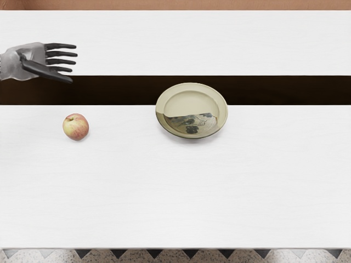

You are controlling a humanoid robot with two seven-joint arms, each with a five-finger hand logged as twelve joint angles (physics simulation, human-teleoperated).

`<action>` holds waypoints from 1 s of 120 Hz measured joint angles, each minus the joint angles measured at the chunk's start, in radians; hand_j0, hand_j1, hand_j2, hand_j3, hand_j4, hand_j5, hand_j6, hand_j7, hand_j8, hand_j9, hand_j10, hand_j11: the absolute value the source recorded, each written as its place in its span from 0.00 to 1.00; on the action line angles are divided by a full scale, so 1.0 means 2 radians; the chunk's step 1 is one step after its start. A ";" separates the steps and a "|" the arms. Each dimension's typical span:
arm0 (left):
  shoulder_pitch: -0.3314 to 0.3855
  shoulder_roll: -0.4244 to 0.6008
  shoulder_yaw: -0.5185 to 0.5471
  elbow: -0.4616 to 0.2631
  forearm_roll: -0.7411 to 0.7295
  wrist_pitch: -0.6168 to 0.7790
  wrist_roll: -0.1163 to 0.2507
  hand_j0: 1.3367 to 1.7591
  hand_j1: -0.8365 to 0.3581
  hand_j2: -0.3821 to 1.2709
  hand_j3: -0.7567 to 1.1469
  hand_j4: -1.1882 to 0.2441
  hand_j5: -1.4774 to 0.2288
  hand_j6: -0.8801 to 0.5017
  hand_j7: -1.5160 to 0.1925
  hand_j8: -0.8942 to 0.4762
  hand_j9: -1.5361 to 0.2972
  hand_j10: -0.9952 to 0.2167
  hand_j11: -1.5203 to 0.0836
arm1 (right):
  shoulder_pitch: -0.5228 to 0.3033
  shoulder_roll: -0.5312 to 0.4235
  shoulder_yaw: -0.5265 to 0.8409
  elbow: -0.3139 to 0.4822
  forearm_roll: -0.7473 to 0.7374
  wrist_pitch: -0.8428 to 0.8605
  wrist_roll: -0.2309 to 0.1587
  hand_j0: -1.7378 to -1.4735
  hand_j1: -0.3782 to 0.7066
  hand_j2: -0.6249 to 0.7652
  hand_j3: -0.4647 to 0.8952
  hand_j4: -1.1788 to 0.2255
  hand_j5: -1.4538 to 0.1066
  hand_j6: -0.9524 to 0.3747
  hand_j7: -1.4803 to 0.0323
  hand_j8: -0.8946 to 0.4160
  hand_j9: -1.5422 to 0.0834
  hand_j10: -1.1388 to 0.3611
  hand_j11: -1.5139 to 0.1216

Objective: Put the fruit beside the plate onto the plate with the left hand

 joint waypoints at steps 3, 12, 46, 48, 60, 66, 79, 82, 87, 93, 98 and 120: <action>0.000 0.000 0.000 -0.001 -0.001 0.000 0.000 0.76 0.75 0.26 0.40 0.66 0.68 0.46 0.70 0.47 0.66 0.62 0.75 | 0.000 0.000 0.000 0.000 0.000 0.000 0.000 0.30 0.06 0.45 0.34 0.82 0.91 0.70 0.96 0.66 0.93 0.74 0.91; -0.004 0.000 0.000 -0.004 -0.002 0.000 0.000 0.76 0.75 0.26 0.40 0.66 0.68 0.46 0.70 0.47 0.66 0.62 0.75 | 0.000 0.000 0.000 -0.001 0.000 0.000 0.001 0.30 0.06 0.45 0.34 0.82 0.91 0.70 0.96 0.66 0.93 0.74 0.91; -0.099 0.000 0.007 -0.016 0.143 0.000 0.043 0.76 0.74 0.26 0.40 0.66 0.68 0.46 0.70 0.47 0.66 0.62 0.75 | -0.001 0.000 -0.001 -0.001 0.000 0.000 0.000 0.30 0.06 0.45 0.34 0.82 0.91 0.70 0.96 0.66 0.93 0.74 0.91; -0.107 0.000 0.010 -0.017 0.149 0.000 0.051 0.76 0.74 0.26 0.40 0.66 0.68 0.46 0.70 0.47 0.66 0.62 0.75 | -0.001 0.000 -0.001 -0.001 0.000 0.000 0.000 0.30 0.06 0.45 0.34 0.82 0.91 0.70 0.96 0.66 0.93 0.74 0.91; -0.128 0.000 0.024 -0.019 0.175 0.000 0.111 0.76 0.74 0.26 0.40 0.66 0.68 0.46 0.70 0.47 0.66 0.62 0.75 | -0.001 0.000 -0.001 -0.001 0.000 0.000 0.000 0.30 0.06 0.45 0.34 0.82 0.91 0.70 0.96 0.66 0.93 0.74 0.91; -0.134 -0.003 0.027 -0.021 0.192 0.000 0.134 0.76 0.74 0.26 0.40 0.66 0.68 0.46 0.70 0.47 0.66 0.62 0.75 | -0.001 0.000 -0.001 -0.001 0.000 0.000 0.000 0.30 0.06 0.45 0.34 0.82 0.91 0.70 0.96 0.66 0.93 0.74 0.91; -0.151 -0.006 0.032 -0.030 0.222 0.000 0.169 0.76 0.74 0.26 0.40 0.65 0.68 0.46 0.70 0.47 0.66 0.62 0.75 | -0.001 0.000 -0.001 -0.001 0.000 0.000 0.000 0.30 0.06 0.45 0.34 0.82 0.91 0.70 0.96 0.66 0.93 0.74 0.91; -0.156 -0.006 0.035 -0.035 0.229 0.000 0.173 0.76 0.74 0.26 0.40 0.65 0.68 0.46 0.70 0.47 0.66 0.62 0.75 | -0.001 0.000 -0.001 -0.001 0.000 0.000 0.000 0.30 0.06 0.45 0.34 0.82 0.91 0.70 0.96 0.66 0.93 0.74 0.91; -0.164 -0.008 0.046 -0.046 0.237 0.000 0.179 0.76 0.74 0.26 0.40 0.65 0.68 0.46 0.70 0.47 0.66 0.62 0.75 | -0.001 0.000 -0.001 -0.001 0.000 0.000 0.000 0.30 0.06 0.45 0.34 0.82 0.91 0.70 0.96 0.66 0.93 0.74 0.91; -0.175 -0.022 0.062 -0.060 0.243 0.000 0.183 0.76 0.74 0.26 0.40 0.65 0.68 0.46 0.70 0.47 0.66 0.62 0.75 | -0.001 0.000 -0.001 -0.001 0.000 0.000 0.000 0.30 0.06 0.45 0.34 0.82 0.91 0.70 0.96 0.66 0.93 0.74 0.91; -0.181 -0.024 0.074 -0.070 0.247 0.000 0.187 0.76 0.74 0.26 0.40 0.65 0.68 0.46 0.70 0.47 0.66 0.62 0.75 | -0.001 0.000 -0.001 -0.001 0.000 0.000 0.000 0.30 0.06 0.45 0.34 0.82 0.91 0.70 0.96 0.66 0.93 0.74 0.91; -0.216 -0.018 0.125 -0.130 0.243 0.000 0.210 0.76 0.74 0.26 0.40 0.65 0.68 0.46 0.70 0.47 0.66 0.61 0.75 | -0.001 0.000 -0.001 -0.001 0.000 0.000 0.000 0.30 0.06 0.45 0.34 0.82 0.91 0.70 0.96 0.66 0.93 0.74 0.91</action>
